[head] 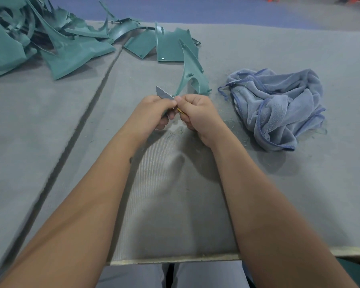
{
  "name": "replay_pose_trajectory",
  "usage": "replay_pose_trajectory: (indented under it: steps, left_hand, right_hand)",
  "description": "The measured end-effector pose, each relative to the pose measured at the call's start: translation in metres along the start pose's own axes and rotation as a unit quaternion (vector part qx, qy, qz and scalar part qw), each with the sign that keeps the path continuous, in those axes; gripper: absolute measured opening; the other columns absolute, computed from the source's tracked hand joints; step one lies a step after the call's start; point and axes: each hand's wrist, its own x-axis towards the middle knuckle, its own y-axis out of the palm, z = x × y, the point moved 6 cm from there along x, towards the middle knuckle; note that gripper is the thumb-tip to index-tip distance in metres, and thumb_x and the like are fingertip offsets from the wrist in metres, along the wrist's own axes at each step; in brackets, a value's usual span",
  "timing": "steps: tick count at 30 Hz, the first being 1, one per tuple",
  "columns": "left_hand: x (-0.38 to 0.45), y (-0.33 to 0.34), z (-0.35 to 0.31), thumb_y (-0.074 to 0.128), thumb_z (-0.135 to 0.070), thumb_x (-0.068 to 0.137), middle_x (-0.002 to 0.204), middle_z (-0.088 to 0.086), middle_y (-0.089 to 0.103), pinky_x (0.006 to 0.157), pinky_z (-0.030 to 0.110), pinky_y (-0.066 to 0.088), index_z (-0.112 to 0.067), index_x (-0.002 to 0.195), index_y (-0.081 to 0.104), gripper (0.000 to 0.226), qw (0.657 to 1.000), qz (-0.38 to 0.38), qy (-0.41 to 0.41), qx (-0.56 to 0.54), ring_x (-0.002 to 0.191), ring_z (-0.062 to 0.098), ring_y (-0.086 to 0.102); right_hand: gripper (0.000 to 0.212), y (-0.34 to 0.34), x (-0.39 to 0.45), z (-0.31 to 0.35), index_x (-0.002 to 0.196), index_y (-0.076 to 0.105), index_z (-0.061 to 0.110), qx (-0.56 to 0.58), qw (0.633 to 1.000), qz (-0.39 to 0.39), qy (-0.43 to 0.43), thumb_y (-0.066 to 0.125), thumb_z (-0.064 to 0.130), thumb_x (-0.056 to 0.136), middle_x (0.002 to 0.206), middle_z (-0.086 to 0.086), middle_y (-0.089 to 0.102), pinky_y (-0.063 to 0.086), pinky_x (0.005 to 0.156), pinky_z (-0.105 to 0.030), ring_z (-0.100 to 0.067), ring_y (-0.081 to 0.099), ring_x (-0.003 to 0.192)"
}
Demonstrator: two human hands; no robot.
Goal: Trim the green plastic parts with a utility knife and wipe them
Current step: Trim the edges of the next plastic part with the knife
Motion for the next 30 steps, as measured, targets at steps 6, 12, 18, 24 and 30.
replay_pose_trajectory:
  steps: [6,12,18,24,30]
  left_hand:
    - [0.0008,-0.0007,0.0028,0.053,-0.023,0.099,0.046,-0.013,0.041,0.040,0.017,0.023,-0.014,0.071,0.059,0.031,0.998,-0.049,0.027,0.022,0.038,0.003,0.028]
    - [0.0019,-0.0015,0.0012,0.057,-0.027,0.097,0.042,-0.013,0.042,0.043,0.020,0.025,-0.017,0.067,0.061,0.032,0.995,-0.072,0.053,0.046,0.040,0.004,0.030]
    - [0.0049,-0.0028,0.0030,0.058,-0.027,0.097,0.042,-0.013,0.041,0.045,0.020,0.027,-0.019,0.066,0.062,0.032,0.993,-0.078,0.074,0.058,0.042,0.003,0.031]
    - [0.0067,-0.0036,0.0033,0.058,-0.028,0.096,0.042,-0.012,0.039,0.043,0.020,0.026,-0.019,0.066,0.063,0.032,0.992,-0.085,0.077,0.058,0.042,0.004,0.030]
    - [0.0063,-0.0036,0.0017,0.059,-0.027,0.096,0.043,-0.012,0.038,0.044,0.022,0.025,-0.022,0.065,0.064,0.032,0.989,-0.100,0.083,0.070,0.043,0.003,0.028]
  right_hand:
    - [0.037,-0.0039,0.0030,-0.0040,0.062,0.055,0.014,-0.017,0.999,-0.047,0.006,0.051,0.015,0.098,0.043,0.004,0.034,0.021,0.038,-0.016,-0.005,0.023,0.038]
    - [0.035,-0.0057,0.0018,-0.0031,0.064,0.056,0.014,-0.011,0.998,-0.059,0.001,0.051,0.014,0.098,0.042,0.007,0.036,0.023,0.039,-0.014,-0.003,0.025,0.038]
    - [0.036,-0.0052,0.0007,-0.0007,0.062,0.055,0.013,-0.003,0.998,-0.060,-0.009,0.051,0.012,0.098,0.047,0.001,0.034,0.023,0.038,-0.014,-0.003,0.025,0.037]
    - [0.039,-0.0056,0.0012,0.0004,0.059,0.053,0.015,-0.009,0.997,-0.074,-0.017,0.052,0.011,0.098,0.046,0.003,0.035,0.023,0.038,-0.014,-0.002,0.026,0.037]
    - [0.037,-0.0053,0.0014,0.0002,0.061,0.054,0.014,-0.013,0.996,-0.082,-0.017,0.051,0.011,0.098,0.047,0.002,0.035,0.023,0.040,-0.016,-0.002,0.027,0.038]
